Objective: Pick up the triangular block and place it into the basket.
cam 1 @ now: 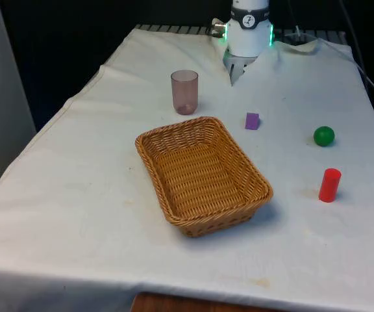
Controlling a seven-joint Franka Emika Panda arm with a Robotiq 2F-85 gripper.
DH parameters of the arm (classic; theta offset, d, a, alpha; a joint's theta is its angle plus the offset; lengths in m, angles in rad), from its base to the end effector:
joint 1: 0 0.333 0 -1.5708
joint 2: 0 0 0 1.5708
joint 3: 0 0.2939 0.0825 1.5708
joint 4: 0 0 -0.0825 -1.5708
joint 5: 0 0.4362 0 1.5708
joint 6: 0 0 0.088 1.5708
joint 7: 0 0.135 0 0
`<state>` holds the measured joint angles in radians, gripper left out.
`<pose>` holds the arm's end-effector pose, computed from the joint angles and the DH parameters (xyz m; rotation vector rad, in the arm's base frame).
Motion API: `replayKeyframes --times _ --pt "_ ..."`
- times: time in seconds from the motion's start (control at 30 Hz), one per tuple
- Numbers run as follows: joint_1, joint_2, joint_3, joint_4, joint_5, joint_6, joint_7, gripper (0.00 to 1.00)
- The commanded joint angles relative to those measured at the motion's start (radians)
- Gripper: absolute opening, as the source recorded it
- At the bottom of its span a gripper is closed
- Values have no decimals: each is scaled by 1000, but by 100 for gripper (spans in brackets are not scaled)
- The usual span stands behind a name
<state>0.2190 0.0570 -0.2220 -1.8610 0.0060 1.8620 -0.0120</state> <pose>0.6176 0.0000 0.4120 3.1340 0.0112 -0.0856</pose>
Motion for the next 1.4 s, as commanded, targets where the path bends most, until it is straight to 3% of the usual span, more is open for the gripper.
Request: replayKeyframes --times 0.0,0.23,0.3,0.4,0.57,0.6,0.8,0.83,1.07,1.1,1.23,1.37 --pt "1 1 2 -6 3 11 1 100" --pt "11 -31 16 -68 -15 41 31 100" --pt "8 -21 17 -60 -8 27 24 100" --pt "13 -58 28 -128 -27 78 50 100" --pt "12 -84 40 -202 -38 133 71 100" --pt "10 -80 40 -197 -29 121 61 100" --pt "11 -109 53 -294 -48 206 102 100" --pt "10 -101 50 -276 -37 185 87 100" --pt "10 -128 64 -385 -64 284 139 100" --pt "10 -120 62 -371 -52 266 125 100" --pt "10 -134 65 -427 -85 325 166 100" --pt "10 -128 67 -440 -76 332 166 100"
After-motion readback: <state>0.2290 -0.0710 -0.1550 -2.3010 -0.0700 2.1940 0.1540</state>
